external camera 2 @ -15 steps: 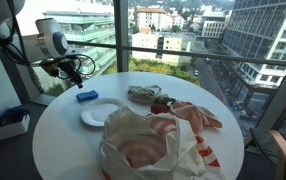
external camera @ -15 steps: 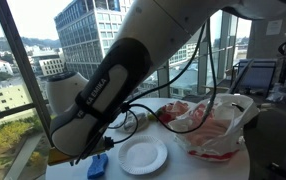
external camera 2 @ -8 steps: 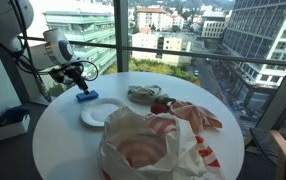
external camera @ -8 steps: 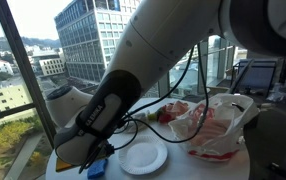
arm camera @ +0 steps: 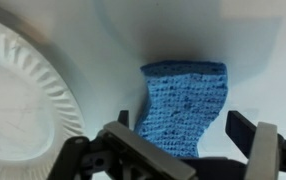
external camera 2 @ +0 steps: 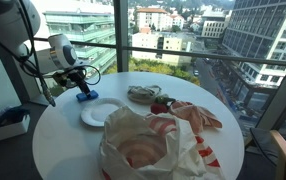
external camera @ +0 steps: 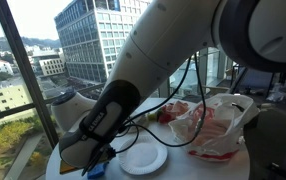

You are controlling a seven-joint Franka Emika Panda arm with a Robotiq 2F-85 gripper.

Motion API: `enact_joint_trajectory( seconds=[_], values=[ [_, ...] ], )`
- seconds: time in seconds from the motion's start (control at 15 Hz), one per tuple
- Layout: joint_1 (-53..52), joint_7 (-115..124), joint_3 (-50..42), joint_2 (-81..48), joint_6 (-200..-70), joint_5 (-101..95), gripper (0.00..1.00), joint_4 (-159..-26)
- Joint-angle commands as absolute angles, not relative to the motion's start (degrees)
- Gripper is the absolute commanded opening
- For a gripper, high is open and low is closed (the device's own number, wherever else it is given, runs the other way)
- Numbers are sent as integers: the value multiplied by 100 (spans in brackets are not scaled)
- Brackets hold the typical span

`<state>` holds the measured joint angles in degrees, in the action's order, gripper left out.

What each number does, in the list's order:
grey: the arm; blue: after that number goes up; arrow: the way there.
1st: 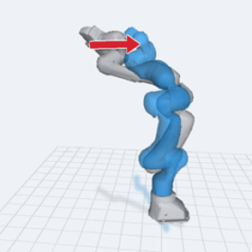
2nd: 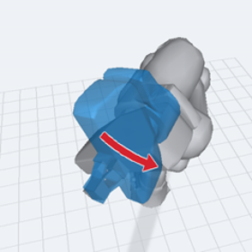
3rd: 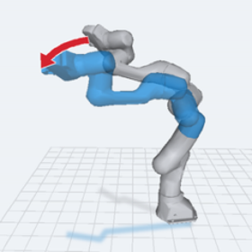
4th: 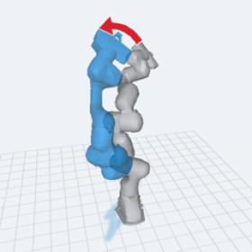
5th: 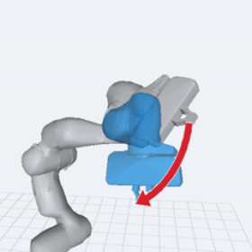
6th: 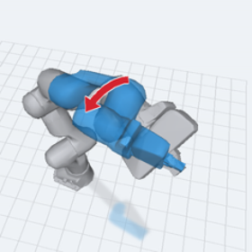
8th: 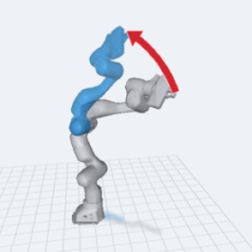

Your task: Use the blue sponge to wipe the white plate.

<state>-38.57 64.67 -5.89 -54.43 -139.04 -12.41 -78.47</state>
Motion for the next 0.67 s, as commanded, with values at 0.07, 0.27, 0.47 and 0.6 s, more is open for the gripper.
enact_joint_trajectory(
  seconds=[0.07, 0.27, 0.47, 0.6],
  values=[
    [-3741, 6422, -418, -5610, -13945, -1161, 100, -7598],
    [-3735, 6399, -375, -5547, -13975, -1161, 66, -7692],
    [-3757, 6374, -372, -5435, -13988, -1196, 42, -7812],
    [-3743, 6357, -349, -5245, -13923, -1150, 34, -7950]
  ],
)
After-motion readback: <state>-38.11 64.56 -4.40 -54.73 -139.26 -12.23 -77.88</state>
